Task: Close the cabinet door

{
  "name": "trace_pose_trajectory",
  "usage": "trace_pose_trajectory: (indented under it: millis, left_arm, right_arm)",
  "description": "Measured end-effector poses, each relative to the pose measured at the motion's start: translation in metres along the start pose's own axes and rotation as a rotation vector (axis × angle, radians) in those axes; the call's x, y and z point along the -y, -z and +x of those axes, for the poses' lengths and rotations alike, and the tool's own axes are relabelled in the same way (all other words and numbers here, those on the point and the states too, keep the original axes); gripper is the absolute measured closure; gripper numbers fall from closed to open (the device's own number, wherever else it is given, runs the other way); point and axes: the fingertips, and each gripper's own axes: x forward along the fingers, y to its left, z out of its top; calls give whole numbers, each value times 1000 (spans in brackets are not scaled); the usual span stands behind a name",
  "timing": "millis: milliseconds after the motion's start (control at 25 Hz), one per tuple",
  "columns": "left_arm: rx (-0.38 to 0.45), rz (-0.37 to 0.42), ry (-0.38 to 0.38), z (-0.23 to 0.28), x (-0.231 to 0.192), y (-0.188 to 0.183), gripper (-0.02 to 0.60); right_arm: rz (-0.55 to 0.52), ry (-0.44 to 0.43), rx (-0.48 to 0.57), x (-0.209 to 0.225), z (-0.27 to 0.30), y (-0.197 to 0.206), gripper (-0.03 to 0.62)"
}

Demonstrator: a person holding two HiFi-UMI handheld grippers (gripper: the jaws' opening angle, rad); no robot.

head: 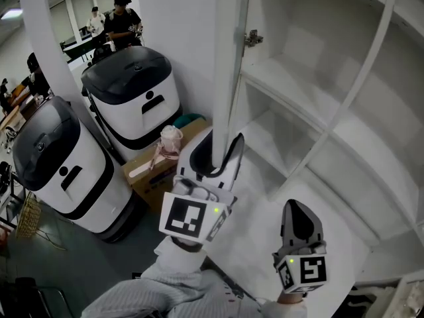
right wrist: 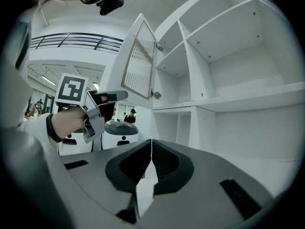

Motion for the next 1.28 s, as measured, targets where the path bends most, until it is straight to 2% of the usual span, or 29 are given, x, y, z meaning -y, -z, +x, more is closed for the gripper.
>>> trace_pose_trajectory:
  millis: [80, 240, 560, 920, 1080, 1280]
  left_arm:
    - [2, 12, 22, 2, 9, 1, 410]
    - [18, -13, 73, 9, 27, -1, 359]
    - [17, 12, 177, 25, 68, 4, 285]
    - [19, 44, 249, 39, 91, 8, 249]
    - [6, 60, 298, 45, 100, 12, 239]
    - [4, 65, 323, 51, 107, 16, 229]
  right_arm:
    - [0, 9, 3, 3, -2, 1, 580]
    - [1, 36, 5, 11, -6, 2, 580]
    - [0, 99, 6, 32, -15, 4, 580]
    - [2, 152, 7, 52, -15, 5, 580]
    - [2, 156, 6, 56, -11, 6, 580]
    - [-1, 157, 3, 61, -6, 8, 580]
